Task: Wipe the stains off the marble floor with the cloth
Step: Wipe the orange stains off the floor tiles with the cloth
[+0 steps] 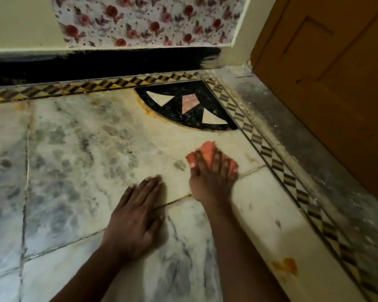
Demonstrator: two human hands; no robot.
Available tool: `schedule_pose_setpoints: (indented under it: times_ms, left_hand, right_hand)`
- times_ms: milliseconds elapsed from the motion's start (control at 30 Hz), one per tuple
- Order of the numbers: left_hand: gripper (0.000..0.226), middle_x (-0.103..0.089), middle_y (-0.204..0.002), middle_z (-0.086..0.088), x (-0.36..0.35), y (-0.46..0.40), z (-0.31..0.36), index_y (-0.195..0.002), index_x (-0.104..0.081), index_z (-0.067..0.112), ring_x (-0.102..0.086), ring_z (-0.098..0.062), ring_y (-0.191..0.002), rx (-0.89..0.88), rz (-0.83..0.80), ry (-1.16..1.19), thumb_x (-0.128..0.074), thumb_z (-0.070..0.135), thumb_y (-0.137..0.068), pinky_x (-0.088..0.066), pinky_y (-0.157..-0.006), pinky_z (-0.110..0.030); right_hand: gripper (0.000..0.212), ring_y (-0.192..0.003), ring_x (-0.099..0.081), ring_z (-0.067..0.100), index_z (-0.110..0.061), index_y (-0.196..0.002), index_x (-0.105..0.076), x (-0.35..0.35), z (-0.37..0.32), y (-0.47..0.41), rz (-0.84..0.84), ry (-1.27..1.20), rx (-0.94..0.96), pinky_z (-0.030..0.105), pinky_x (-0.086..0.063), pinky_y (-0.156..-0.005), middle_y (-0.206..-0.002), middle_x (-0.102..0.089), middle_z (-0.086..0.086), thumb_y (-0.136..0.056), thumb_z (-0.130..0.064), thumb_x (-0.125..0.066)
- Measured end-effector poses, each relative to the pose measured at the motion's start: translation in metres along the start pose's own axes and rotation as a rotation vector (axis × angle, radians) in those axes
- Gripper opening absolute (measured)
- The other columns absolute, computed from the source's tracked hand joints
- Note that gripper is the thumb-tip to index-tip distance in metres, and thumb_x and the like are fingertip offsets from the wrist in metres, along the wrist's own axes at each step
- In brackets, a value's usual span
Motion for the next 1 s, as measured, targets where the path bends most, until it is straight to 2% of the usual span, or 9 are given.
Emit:
schedule_pose_setpoints:
  times_ms: [133, 233, 400, 500, 600, 700, 800, 900, 1000]
  left_hand:
    - [0.074, -0.022, -0.175, 0.003, -0.001, 0.017, 0.020, -0.164, -0.032, 0.016, -0.021, -0.017, -0.162, 0.066, 0.011, -0.006, -0.036, 0.054, -0.100, -0.019, -0.129, -0.045]
    - [0.076, -0.022, -0.175, 0.000, -0.005, 0.020, 0.025, -0.163, -0.033, 0.014, -0.022, -0.019, -0.162, 0.105, 0.005, -0.028, -0.037, 0.053, -0.098, -0.022, -0.128, -0.048]
    - [0.079, -0.025, -0.174, -0.001, -0.004, 0.014, 0.021, -0.163, -0.034, 0.014, -0.023, -0.020, -0.160, 0.100, 0.014, -0.039, -0.038, 0.055, -0.095, -0.018, -0.130, -0.046]
    - [0.081, -0.025, -0.174, -0.003, -0.001, 0.018, 0.023, -0.163, -0.034, 0.013, -0.024, -0.022, -0.160, 0.110, -0.008, -0.046, -0.039, 0.055, -0.094, -0.016, -0.130, -0.044]
    - [0.078, -0.026, -0.173, -0.004, -0.002, 0.021, 0.027, -0.161, -0.037, 0.012, -0.027, -0.024, -0.160, 0.108, -0.020, -0.044, -0.039, 0.054, -0.095, -0.017, -0.130, -0.044]
    - [0.073, -0.026, -0.173, -0.001, -0.001, 0.033, 0.034, -0.162, -0.037, 0.015, -0.025, -0.020, -0.160, 0.064, -0.010, 0.025, -0.032, 0.055, -0.101, -0.016, -0.130, -0.041]
    - [0.073, -0.022, -0.173, 0.000, -0.009, 0.051, 0.056, -0.164, -0.032, 0.016, -0.022, -0.018, -0.160, -0.070, -0.051, 0.013, -0.028, 0.055, -0.102, -0.010, -0.131, -0.036]
    - [0.071, -0.021, -0.173, -0.003, -0.016, 0.069, 0.073, -0.163, -0.034, 0.012, -0.026, -0.023, -0.159, -0.157, -0.096, -0.071, -0.030, 0.050, -0.103, -0.006, -0.130, -0.033]
    - [0.076, -0.019, -0.173, -0.004, -0.016, 0.075, 0.084, -0.163, -0.032, 0.011, -0.023, -0.026, -0.160, -0.074, -0.109, -0.038, -0.029, 0.054, -0.101, -0.004, -0.129, -0.035]
  right_hand:
    - [0.054, -0.164, -0.003, 0.029, -0.063, -0.158, -0.020, -0.012, -0.012, 0.093, 0.086, 0.051, 0.284, 0.063, 0.000, -0.127, -0.179, -0.007, -0.006, -0.104, -0.061, -0.028]
    - [0.055, -0.164, -0.008, 0.027, -0.065, -0.157, -0.018, -0.009, 0.044, 0.119, 0.089, 0.081, 0.170, 0.066, -0.006, -0.126, -0.178, -0.010, -0.009, -0.103, -0.061, -0.029]
    - [0.056, -0.163, 0.015, 0.031, -0.058, -0.162, -0.003, 0.004, 0.054, 0.028, 0.061, -0.041, -0.117, 0.066, 0.010, -0.126, -0.178, 0.015, -0.001, -0.108, -0.059, -0.020]
    - [0.059, -0.164, 0.002, 0.034, -0.055, -0.163, -0.014, -0.005, 0.023, 0.062, 0.096, 0.015, 0.045, 0.065, 0.002, -0.128, -0.179, 0.001, 0.002, -0.105, -0.058, -0.025]
    - [0.056, -0.164, -0.008, 0.030, -0.060, -0.160, -0.018, -0.013, 0.049, 0.152, 0.122, 0.099, 0.183, 0.066, -0.008, -0.126, -0.178, -0.011, -0.004, -0.105, -0.061, -0.024]
    - [0.056, -0.164, -0.002, 0.029, -0.063, -0.159, -0.010, -0.004, 0.114, 0.160, 0.100, 0.092, -0.011, 0.068, -0.002, -0.126, -0.179, -0.004, -0.006, -0.103, -0.064, -0.017]
    - [0.061, -0.163, -0.006, 0.032, -0.057, -0.161, -0.020, -0.001, 0.122, 0.137, 0.128, 0.038, -0.138, 0.065, 0.000, -0.127, -0.179, -0.008, 0.001, -0.100, -0.063, -0.022]
    - [0.062, -0.163, -0.012, 0.035, -0.054, -0.160, -0.027, -0.016, 0.094, 0.178, 0.143, 0.070, 0.033, 0.065, -0.003, -0.126, -0.178, -0.014, 0.003, -0.098, -0.062, -0.027]
    - [0.057, -0.165, -0.004, 0.024, -0.063, -0.158, -0.018, -0.018, 0.118, 0.251, 0.104, 0.107, 0.149, 0.063, 0.004, -0.126, -0.178, -0.007, -0.009, -0.102, -0.063, -0.026]
Point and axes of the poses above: each hand's wrist, its own y-axis away from the middle knuckle, its own x-axis out of the back of the hand, z = x × y, the point moved 7 cm from there along -y, towards the middle knuckle
